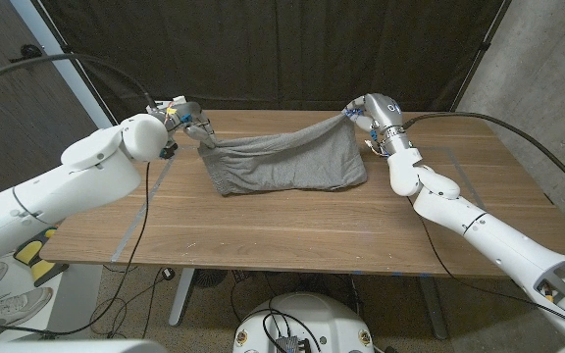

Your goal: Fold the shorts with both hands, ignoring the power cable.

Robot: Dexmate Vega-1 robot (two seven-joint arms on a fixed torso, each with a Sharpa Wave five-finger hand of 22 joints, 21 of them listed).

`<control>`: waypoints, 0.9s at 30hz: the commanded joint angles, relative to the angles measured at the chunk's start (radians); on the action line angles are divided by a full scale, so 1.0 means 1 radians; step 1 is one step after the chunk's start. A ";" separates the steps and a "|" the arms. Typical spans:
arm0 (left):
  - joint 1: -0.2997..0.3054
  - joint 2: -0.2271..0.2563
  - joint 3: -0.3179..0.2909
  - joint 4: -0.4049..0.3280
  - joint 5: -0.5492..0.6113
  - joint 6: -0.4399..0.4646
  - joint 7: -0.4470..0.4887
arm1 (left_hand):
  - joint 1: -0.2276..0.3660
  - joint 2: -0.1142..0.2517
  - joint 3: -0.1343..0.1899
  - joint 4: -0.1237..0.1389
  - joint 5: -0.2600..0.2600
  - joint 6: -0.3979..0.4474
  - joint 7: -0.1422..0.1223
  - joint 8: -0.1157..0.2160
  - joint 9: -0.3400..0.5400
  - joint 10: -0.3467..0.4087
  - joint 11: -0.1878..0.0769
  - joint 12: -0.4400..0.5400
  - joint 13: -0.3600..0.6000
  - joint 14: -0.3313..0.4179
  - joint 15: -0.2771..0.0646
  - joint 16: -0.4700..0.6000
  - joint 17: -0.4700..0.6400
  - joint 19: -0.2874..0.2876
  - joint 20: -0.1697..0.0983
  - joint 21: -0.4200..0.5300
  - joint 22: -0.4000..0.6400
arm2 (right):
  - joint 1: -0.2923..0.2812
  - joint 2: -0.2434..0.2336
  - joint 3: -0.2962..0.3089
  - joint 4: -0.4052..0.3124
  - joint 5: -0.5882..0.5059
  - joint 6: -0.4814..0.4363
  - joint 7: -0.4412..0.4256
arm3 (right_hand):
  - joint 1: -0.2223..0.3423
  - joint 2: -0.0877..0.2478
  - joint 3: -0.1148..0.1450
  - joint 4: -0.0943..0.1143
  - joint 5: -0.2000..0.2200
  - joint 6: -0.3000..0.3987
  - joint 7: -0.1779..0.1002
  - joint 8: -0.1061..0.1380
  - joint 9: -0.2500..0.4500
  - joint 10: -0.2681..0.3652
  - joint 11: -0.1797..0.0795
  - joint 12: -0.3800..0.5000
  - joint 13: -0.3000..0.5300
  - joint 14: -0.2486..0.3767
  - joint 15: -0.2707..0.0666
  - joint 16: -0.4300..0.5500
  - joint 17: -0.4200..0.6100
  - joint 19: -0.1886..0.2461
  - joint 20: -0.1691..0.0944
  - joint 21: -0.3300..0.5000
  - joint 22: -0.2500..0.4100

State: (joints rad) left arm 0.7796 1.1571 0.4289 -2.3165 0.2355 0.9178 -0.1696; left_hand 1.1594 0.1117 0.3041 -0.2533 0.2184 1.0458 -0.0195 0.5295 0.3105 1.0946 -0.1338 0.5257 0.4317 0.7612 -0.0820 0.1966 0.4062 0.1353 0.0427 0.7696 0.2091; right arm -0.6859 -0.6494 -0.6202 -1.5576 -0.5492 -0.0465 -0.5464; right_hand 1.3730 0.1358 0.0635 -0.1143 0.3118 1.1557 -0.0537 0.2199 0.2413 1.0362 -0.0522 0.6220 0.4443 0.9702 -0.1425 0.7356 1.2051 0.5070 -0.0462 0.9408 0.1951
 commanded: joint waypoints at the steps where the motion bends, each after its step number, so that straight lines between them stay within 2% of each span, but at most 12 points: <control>1: -0.120 -0.001 0.137 0.038 0.031 0.055 0.003 | -0.006 0.004 0.096 0.089 -0.005 0.031 0.026 -0.003 0.122 0.004 -0.011 0.019 0.238 -0.010 -0.154 0.007 0.005 -0.006 -0.001 0.008 0.001 | 0.089 0.043 -0.057 0.098 0.003 0.028 0.018 | 0.019 0.006 -0.006 -0.001 0.006 0.010 0.003 -0.003 0.002 0.027 -0.018 0.001 0.144 0.009 -0.085 -0.003 -0.001 -0.005 -0.044 0.009 0.001; 7: -0.138 -0.015 0.165 0.060 0.048 0.063 0.022 | -0.010 0.004 0.099 0.089 -0.008 0.032 0.025 -0.005 0.118 0.000 -0.016 0.019 0.234 -0.012 -0.154 0.010 0.010 -0.005 0.000 0.013 0.001 | 0.132 0.073 -0.084 0.154 -0.005 0.028 0.006 | 0.019 0.005 -0.007 -0.001 0.006 0.010 0.003 -0.003 0.002 0.029 -0.018 -0.002 0.140 0.011 -0.086 -0.003 -0.002 -0.006 -0.044 0.014 0.001; 9: -0.147 -0.021 0.177 0.069 0.057 0.071 0.024 | -0.011 0.004 0.099 0.089 -0.009 0.032 0.017 -0.007 0.113 -0.003 -0.017 0.016 0.230 -0.013 -0.155 0.011 0.013 -0.004 -0.002 0.015 0.001 | 0.149 0.082 -0.091 0.172 0.005 0.030 0.021 | 0.020 0.005 -0.007 -0.002 0.006 0.010 0.004 -0.003 0.001 0.032 -0.016 -0.001 0.139 0.012 -0.086 -0.003 -0.002 -0.005 -0.043 0.017 0.000; 19: -0.167 -0.044 0.225 0.113 0.096 0.108 0.055 | -0.015 0.002 0.097 0.089 -0.015 0.030 0.019 -0.016 0.099 -0.011 -0.019 0.007 0.215 -0.013 -0.156 0.020 0.026 -0.003 0.001 0.021 0.001 | 0.206 0.117 -0.130 0.250 0.003 0.015 0.019 | 0.020 0.005 -0.009 -0.001 0.007 0.010 0.004 -0.004 0.001 0.033 -0.017 -0.002 0.142 0.013 -0.086 -0.005 -0.004 -0.009 -0.043 0.023 -0.001; 27: -0.185 -0.066 0.277 0.155 0.150 0.139 0.074 | -0.013 0.004 0.095 0.087 -0.019 0.026 0.015 -0.023 0.090 -0.019 -0.028 0.001 0.207 -0.017 -0.157 0.025 0.038 -0.001 0.001 0.028 0.001 | 0.229 0.125 -0.146 0.280 0.014 -0.011 0.020 | 0.020 0.005 -0.010 -0.001 0.008 0.010 0.005 -0.004 0.000 0.034 -0.017 -0.004 0.141 0.013 -0.085 -0.006 -0.001 -0.013 -0.043 0.031 -0.002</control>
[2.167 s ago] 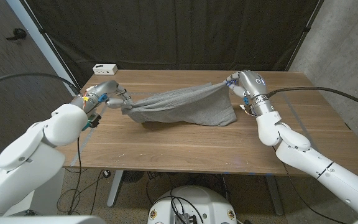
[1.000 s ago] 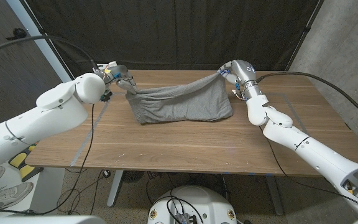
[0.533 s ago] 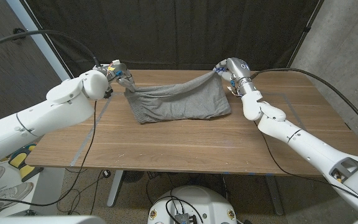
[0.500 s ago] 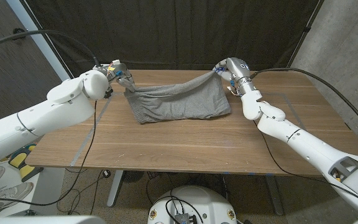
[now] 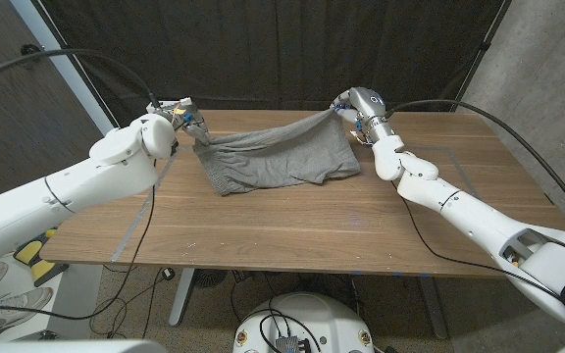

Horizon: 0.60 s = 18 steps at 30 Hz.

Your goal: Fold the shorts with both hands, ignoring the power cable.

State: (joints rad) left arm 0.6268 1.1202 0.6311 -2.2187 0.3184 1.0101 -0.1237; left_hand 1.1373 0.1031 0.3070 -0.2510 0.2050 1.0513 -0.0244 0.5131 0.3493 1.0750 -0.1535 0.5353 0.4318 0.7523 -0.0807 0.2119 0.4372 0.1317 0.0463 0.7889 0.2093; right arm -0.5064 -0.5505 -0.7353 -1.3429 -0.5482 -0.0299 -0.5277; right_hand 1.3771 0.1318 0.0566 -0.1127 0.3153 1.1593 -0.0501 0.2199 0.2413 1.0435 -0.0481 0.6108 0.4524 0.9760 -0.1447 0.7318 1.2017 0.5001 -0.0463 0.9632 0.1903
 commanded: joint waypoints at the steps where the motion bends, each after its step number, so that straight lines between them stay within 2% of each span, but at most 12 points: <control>1: -0.030 -0.033 0.075 0.064 0.068 0.045 0.035 | 0.010 0.012 0.092 0.085 -0.006 0.022 0.017 -0.007 0.050 0.000 -0.008 -0.010 0.204 -0.009 -0.159 0.010 0.008 0.002 -0.003 0.009 0.001 | 0.051 0.030 -0.033 0.072 0.011 -0.034 -0.007 | 0.015 0.008 -0.004 -0.002 0.004 0.006 0.000 -0.005 0.000 0.026 -0.022 0.007 0.134 0.007 -0.082 -0.002 0.003 -0.007 -0.044 0.009 0.002; 9: -0.004 -0.077 0.056 0.125 0.064 0.008 0.115 | 0.007 0.014 0.084 0.088 -0.013 0.015 0.004 -0.020 0.031 -0.007 -0.018 -0.030 0.174 -0.004 -0.160 0.023 0.027 0.034 -0.015 0.031 0.002 | 0.083 0.044 -0.060 0.114 0.019 -0.049 0.010 | 0.016 0.009 -0.004 -0.003 0.005 0.008 0.002 -0.004 0.000 0.026 -0.019 0.005 0.134 0.008 -0.083 -0.004 0.002 -0.007 -0.043 0.014 0.002; 18: -0.027 -0.119 0.084 0.182 0.080 0.004 0.127 | 0.004 0.011 0.074 0.089 -0.017 0.014 -0.001 -0.027 0.018 -0.005 -0.016 -0.039 0.158 0.003 -0.159 0.034 0.042 0.041 -0.013 0.042 0.002 | 0.131 0.083 -0.097 0.196 0.023 -0.056 0.002 | 0.019 0.009 -0.005 -0.004 0.006 0.009 0.001 -0.005 -0.002 0.028 -0.017 -0.003 0.123 0.011 -0.084 -0.007 -0.004 -0.007 -0.041 0.022 0.000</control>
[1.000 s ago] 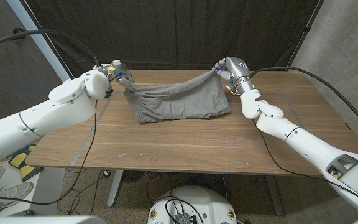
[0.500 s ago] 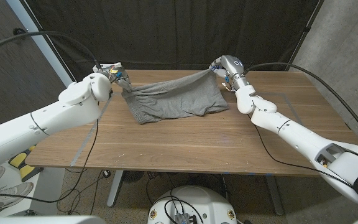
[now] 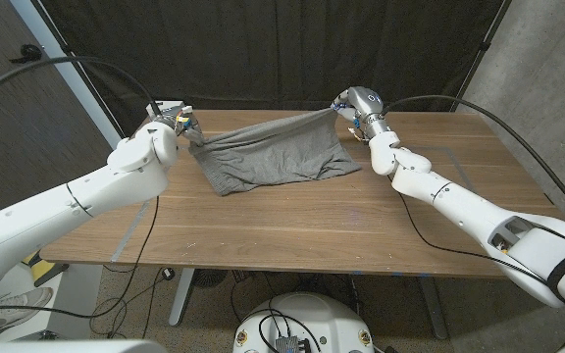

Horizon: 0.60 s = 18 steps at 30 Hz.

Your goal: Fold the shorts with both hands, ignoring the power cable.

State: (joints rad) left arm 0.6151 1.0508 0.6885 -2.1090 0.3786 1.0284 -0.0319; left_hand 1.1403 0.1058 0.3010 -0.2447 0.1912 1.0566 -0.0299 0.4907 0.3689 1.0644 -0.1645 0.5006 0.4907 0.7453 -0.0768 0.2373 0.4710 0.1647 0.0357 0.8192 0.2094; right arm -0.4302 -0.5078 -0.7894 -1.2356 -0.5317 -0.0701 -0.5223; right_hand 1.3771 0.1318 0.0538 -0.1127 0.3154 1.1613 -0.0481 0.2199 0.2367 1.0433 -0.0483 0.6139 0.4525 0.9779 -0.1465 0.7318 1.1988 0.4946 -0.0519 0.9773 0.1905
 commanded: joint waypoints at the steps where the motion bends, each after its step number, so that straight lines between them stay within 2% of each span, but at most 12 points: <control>1: -0.018 -0.055 0.031 0.079 0.024 -0.009 0.036 | 0.001 0.008 0.079 0.083 -0.004 0.008 0.003 -0.005 -0.002 0.006 -0.006 -0.004 0.099 0.010 -0.163 0.009 0.009 0.008 -0.002 0.012 0.002 | 0.059 0.043 -0.047 0.094 0.010 -0.017 0.005 | 0.019 0.010 -0.002 -0.004 0.006 0.008 -0.001 -0.005 0.003 0.031 -0.017 -0.006 0.121 0.010 -0.082 -0.008 -0.002 0.001 -0.034 0.009 0.000; 18: -0.047 -0.102 0.080 0.176 0.054 -0.001 0.057 | 0.005 0.011 0.072 0.083 -0.005 0.000 0.007 -0.017 -0.019 0.000 -0.009 -0.009 0.097 0.008 -0.164 0.013 0.024 0.008 -0.001 0.024 0.002 | 0.144 0.113 -0.129 0.249 0.015 -0.002 -0.008 | 0.024 0.012 -0.002 -0.006 0.002 0.008 -0.006 -0.008 -0.002 0.035 -0.011 -0.026 0.095 0.013 -0.082 -0.021 -0.018 0.001 -0.033 0.024 -0.003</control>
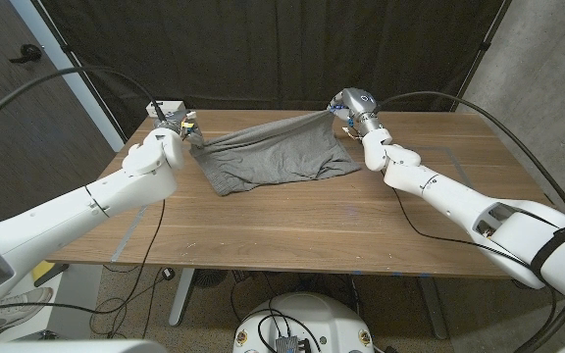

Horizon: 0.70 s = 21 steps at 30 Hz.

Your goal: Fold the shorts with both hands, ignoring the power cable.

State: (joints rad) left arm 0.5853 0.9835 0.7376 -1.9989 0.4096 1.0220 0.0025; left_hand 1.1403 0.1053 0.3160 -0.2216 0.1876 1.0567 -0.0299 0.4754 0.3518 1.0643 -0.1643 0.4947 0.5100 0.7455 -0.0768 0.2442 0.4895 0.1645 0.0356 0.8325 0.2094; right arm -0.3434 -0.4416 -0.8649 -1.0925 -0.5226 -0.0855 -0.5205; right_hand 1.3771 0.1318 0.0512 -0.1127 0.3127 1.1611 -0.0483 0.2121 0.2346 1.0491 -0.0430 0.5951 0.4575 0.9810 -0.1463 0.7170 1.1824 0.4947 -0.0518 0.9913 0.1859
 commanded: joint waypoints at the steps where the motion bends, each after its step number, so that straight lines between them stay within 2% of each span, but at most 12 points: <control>1: -0.019 -0.037 0.033 0.072 0.023 0.002 0.022 | 0.005 0.012 0.056 0.060 -0.002 0.001 0.006 -0.001 -0.003 0.001 -0.009 -0.003 0.076 0.007 -0.163 0.006 0.007 0.009 0.000 0.012 0.002 | 0.063 0.053 -0.058 0.120 0.006 0.018 -0.014 | 0.025 0.012 0.001 -0.007 0.005 0.008 -0.007 0.000 0.000 0.029 -0.016 -0.009 0.089 0.009 -0.082 -0.009 -0.002 0.000 -0.034 0.010 0.002; 9: -0.038 -0.068 0.056 0.127 0.033 -0.007 0.030 | 0.002 0.014 0.053 0.062 -0.003 0.000 0.005 -0.006 -0.011 0.003 -0.010 -0.006 0.073 0.007 -0.162 0.007 0.012 0.009 0.000 0.018 0.002 | 0.114 0.101 -0.109 0.232 0.006 0.043 -0.021 | 0.027 0.014 0.003 -0.007 0.003 0.004 -0.008 -0.003 -0.003 0.027 -0.014 -0.017 0.081 0.011 -0.082 -0.019 -0.012 -0.001 -0.035 0.016 0.000; 12: -0.058 -0.086 0.086 0.163 0.051 -0.006 0.023 | 0.002 0.015 0.052 0.063 -0.004 -0.002 0.004 -0.008 -0.014 0.000 -0.010 -0.007 0.073 0.006 -0.162 0.006 0.013 0.009 0.001 0.020 0.002 | 0.131 0.123 -0.126 0.284 0.015 0.059 -0.022 | 0.028 0.015 0.003 -0.007 0.002 0.003 -0.009 -0.004 -0.004 0.026 -0.013 -0.022 0.075 0.011 -0.082 -0.021 -0.013 -0.003 -0.036 0.017 0.000; 21: -0.080 -0.129 0.123 0.223 0.078 0.005 0.031 | 0.004 0.022 0.053 0.063 -0.003 -0.016 0.007 -0.019 -0.025 -0.009 -0.010 -0.020 0.058 0.006 -0.163 0.006 0.017 0.008 0.003 0.027 0.001 | 0.168 0.163 -0.174 0.374 0.029 0.062 -0.017 | 0.029 0.024 0.008 -0.004 -0.001 -0.008 -0.009 -0.008 -0.007 0.020 -0.015 -0.036 0.061 0.011 -0.082 -0.034 -0.025 -0.007 -0.039 0.021 -0.001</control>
State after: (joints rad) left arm 0.5339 0.9018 0.8139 -1.8501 0.4568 1.0213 0.0261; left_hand 1.1399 0.1055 0.3135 -0.2160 0.1844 1.0472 -0.0210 0.4603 0.3285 1.0587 -0.1698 0.4830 0.5467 0.7455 -0.0768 0.2480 0.5034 0.1644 0.0356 0.8522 0.2095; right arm -0.2247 -0.3311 -0.9826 -0.8394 -0.5083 -0.0362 -0.5390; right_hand 1.3771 0.1318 0.0542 -0.1161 0.3083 1.1628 -0.0576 0.2069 0.2274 1.0561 -0.0462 0.5652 0.5173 0.9864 -0.1481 0.6880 1.1602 0.4891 -0.0461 1.0068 0.1861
